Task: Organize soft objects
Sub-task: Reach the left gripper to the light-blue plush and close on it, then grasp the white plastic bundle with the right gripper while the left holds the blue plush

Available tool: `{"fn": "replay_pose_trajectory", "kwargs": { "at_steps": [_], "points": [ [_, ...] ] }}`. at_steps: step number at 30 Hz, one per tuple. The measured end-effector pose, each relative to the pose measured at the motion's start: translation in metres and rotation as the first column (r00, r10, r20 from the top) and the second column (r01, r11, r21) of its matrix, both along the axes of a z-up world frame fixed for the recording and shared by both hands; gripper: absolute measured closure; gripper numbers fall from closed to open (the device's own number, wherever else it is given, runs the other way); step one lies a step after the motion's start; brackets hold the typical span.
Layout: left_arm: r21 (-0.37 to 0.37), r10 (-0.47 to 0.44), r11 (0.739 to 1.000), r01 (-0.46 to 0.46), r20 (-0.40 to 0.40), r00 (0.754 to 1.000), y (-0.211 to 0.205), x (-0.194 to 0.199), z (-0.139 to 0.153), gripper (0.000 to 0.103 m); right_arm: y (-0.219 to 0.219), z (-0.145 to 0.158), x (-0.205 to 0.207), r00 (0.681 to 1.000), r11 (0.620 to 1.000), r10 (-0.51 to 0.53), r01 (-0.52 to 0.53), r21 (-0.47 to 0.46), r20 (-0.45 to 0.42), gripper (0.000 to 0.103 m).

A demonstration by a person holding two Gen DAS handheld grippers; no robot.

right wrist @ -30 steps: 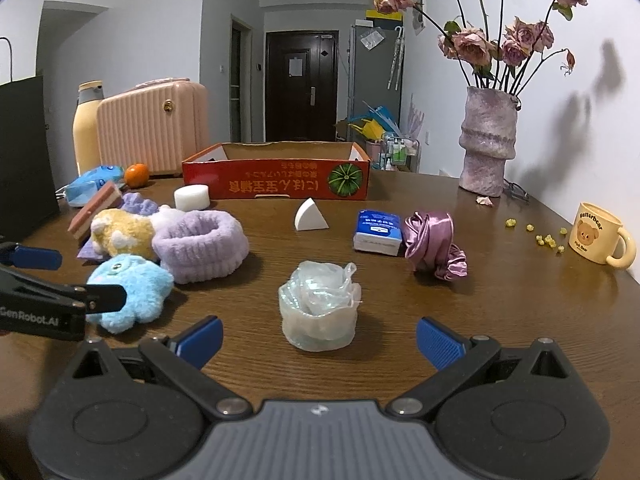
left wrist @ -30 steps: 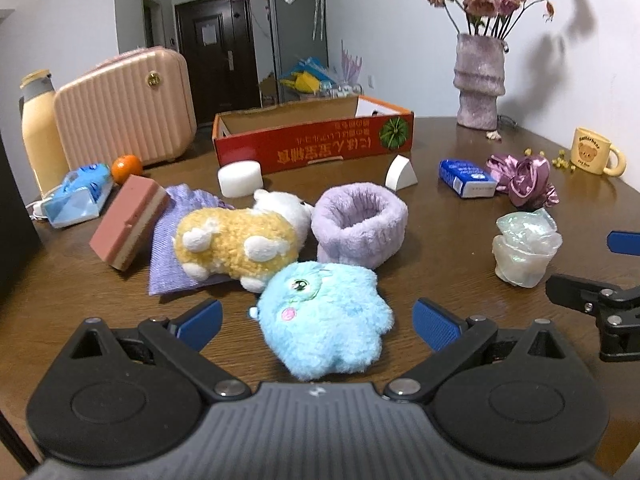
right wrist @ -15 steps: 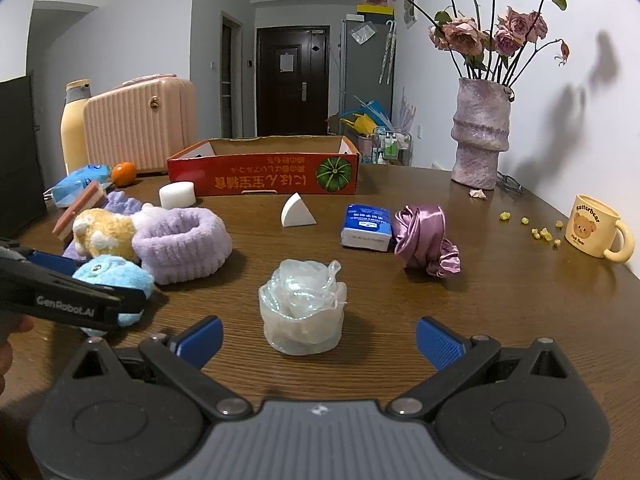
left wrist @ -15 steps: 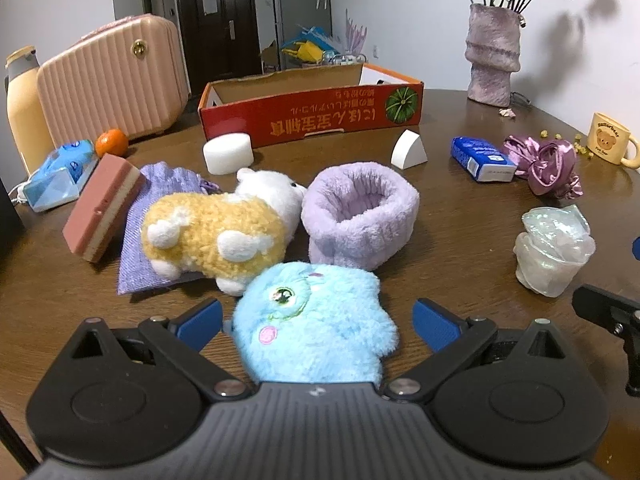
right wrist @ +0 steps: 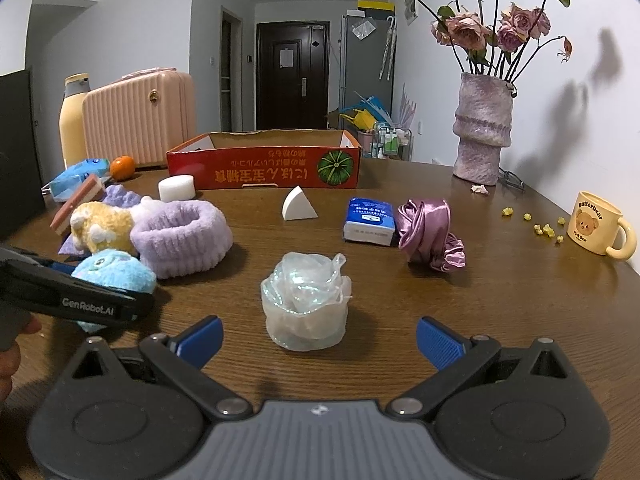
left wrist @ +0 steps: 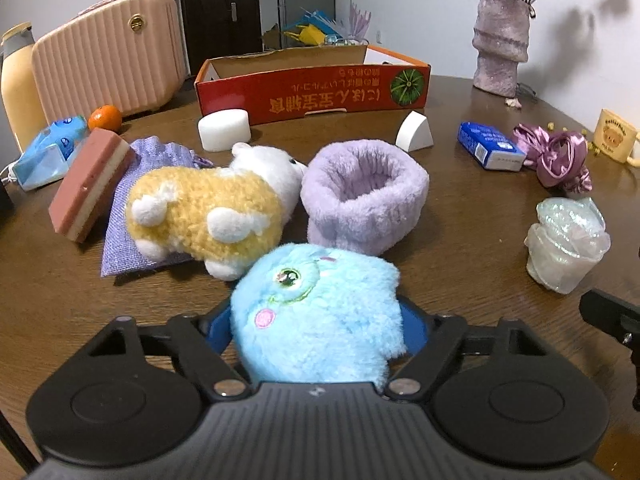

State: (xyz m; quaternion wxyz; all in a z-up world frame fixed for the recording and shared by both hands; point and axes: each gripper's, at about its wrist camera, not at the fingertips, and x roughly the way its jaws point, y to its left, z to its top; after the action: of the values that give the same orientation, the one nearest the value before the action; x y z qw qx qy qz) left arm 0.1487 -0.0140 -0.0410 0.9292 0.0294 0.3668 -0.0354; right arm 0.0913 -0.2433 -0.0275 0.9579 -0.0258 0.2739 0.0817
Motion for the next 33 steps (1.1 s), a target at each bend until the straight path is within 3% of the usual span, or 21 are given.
{"fn": "replay_pose_trajectory", "kwargs": {
  "at_steps": [15, 33],
  "points": [
    [-0.077, -0.006, 0.997, 0.011, 0.069, 0.998, 0.010, -0.016, 0.009, 0.026, 0.004, -0.005, 0.008, 1.000, 1.000, -0.007, 0.006, -0.013, -0.020, 0.000],
    [-0.101, -0.012, 0.994, 0.030, 0.178, 0.984, 0.013, -0.031, 0.020, 0.026, 0.010, -0.004, 0.038, 0.999, 0.999, 0.005, -0.006, -0.041, -0.036, 0.001]
  ]
}}
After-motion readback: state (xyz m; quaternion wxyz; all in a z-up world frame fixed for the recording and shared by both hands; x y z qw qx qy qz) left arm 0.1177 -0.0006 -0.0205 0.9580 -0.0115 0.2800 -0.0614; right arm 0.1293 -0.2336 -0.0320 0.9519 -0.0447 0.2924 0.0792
